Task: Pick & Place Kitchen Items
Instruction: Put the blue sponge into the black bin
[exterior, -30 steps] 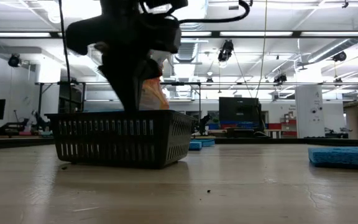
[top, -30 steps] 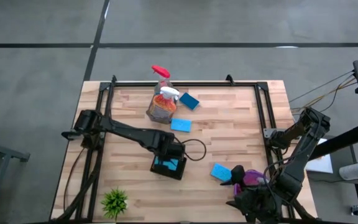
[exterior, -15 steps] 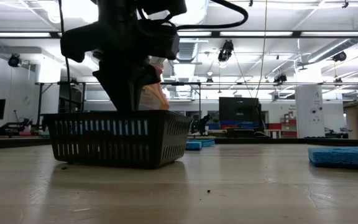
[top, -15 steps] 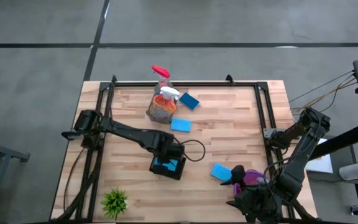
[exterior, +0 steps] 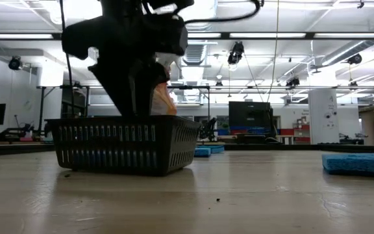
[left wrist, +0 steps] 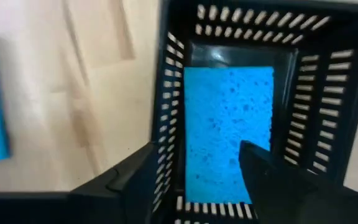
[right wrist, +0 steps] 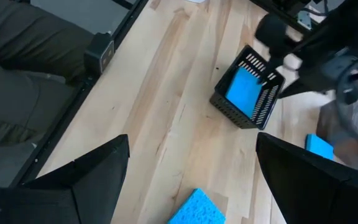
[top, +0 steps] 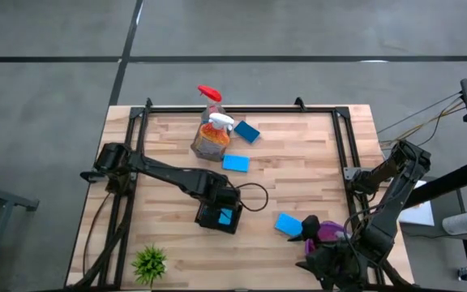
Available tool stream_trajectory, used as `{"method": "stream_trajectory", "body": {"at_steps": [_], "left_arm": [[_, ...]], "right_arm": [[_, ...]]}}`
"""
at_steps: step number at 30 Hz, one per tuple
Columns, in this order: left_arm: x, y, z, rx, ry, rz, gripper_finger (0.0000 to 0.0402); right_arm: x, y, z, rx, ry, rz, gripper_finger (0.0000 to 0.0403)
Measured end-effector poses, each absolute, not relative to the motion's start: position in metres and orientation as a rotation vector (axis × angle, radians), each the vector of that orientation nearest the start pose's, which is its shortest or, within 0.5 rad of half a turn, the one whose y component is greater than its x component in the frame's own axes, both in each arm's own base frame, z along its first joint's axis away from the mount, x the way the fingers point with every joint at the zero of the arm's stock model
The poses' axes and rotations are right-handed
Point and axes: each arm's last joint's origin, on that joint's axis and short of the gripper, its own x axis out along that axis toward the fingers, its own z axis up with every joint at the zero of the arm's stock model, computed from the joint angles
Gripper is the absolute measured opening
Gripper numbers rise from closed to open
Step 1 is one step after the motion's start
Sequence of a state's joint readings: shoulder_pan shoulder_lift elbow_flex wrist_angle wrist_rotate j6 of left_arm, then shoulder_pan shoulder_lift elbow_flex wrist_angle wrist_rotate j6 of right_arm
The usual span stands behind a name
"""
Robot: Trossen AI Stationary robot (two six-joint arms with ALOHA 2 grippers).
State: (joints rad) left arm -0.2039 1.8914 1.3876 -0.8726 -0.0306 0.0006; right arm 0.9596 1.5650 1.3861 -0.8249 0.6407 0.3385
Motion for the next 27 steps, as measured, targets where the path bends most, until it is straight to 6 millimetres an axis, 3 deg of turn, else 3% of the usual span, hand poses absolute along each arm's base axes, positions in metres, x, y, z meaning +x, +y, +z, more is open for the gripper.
{"method": "stream_trajectory", "body": {"at_steps": [7, 12, 16, 21, 27], "left_arm": [[0.354, -0.073, 0.230, 0.158, 1.173, -0.001, 0.0245], [0.357, -0.085, 0.265, 0.184, 0.795, -0.031, 0.0245], [0.344, -0.091, 0.282, 0.187, 0.522, -0.065, 0.0245], [0.316, -0.090, 0.280, 0.188, 0.339, -0.015, 0.0245], [0.286, -0.083, 0.263, 0.175, 0.304, -0.006, 0.0245]], "right_arm": [[0.201, 0.250, 0.300, -0.391, 0.766, 0.181, 0.0347], [0.214, 0.240, 0.278, -0.397, 0.843, 0.152, 0.0347], [0.230, 0.226, 0.256, -0.355, 0.934, 0.117, 0.0347], [0.253, 0.204, 0.228, -0.267, 1.064, 0.062, 0.0347], [0.276, 0.184, 0.196, -0.211, 1.230, 0.011, 0.0347]]}}
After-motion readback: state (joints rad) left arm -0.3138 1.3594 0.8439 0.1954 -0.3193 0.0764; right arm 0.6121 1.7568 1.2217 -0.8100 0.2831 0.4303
